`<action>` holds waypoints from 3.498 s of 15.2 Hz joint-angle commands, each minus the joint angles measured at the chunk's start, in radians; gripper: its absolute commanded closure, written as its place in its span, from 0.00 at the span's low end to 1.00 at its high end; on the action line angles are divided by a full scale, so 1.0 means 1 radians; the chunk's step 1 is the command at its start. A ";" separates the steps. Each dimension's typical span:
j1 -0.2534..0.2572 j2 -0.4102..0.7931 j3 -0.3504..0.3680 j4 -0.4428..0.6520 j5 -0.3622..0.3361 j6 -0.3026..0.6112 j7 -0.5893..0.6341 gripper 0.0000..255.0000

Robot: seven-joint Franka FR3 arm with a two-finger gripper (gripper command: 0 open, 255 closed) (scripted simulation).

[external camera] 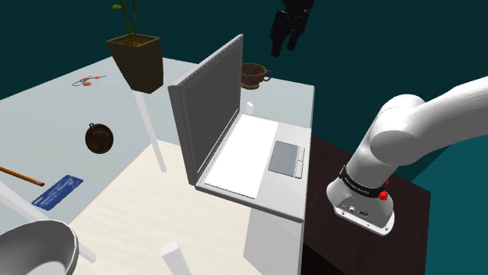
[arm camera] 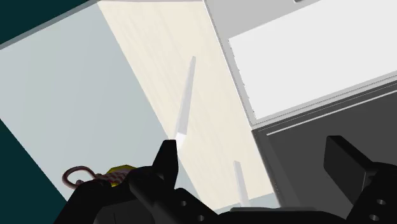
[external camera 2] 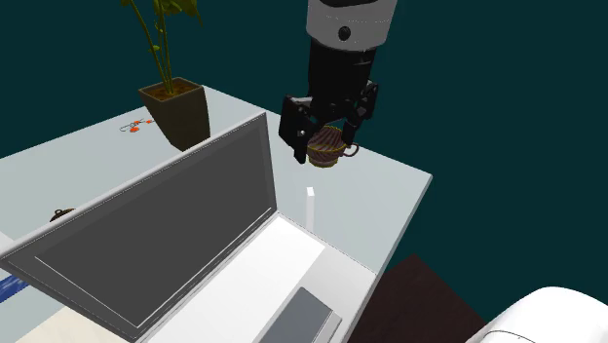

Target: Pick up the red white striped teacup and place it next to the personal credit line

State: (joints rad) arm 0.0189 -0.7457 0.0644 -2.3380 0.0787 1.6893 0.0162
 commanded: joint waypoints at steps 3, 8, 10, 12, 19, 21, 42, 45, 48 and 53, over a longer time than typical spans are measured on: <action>-0.004 0.057 -0.018 0.001 -0.020 0.048 -0.042 0.00; -0.015 0.214 -0.059 0.030 -0.066 0.160 -0.142 0.00; -0.018 0.282 -0.074 0.051 -0.081 0.201 -0.179 0.00; -0.022 0.352 -0.087 0.078 -0.095 0.240 -0.215 0.00; -0.034 0.609 -0.124 0.214 -0.130 0.347 -0.334 0.00; -0.038 0.685 -0.131 0.264 -0.136 0.369 -0.365 0.00; -0.045 0.791 -0.139 0.256 -0.141 0.481 -0.392 1.00; -0.045 0.791 -0.139 0.256 -0.141 0.481 -0.392 1.00; -0.045 0.791 -0.139 0.256 -0.141 0.481 -0.392 1.00; -0.044 0.766 -0.138 0.295 -0.141 0.417 -0.394 1.00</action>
State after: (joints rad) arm -0.0246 0.0257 -0.0734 -2.0495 -0.0621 2.1185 -0.3761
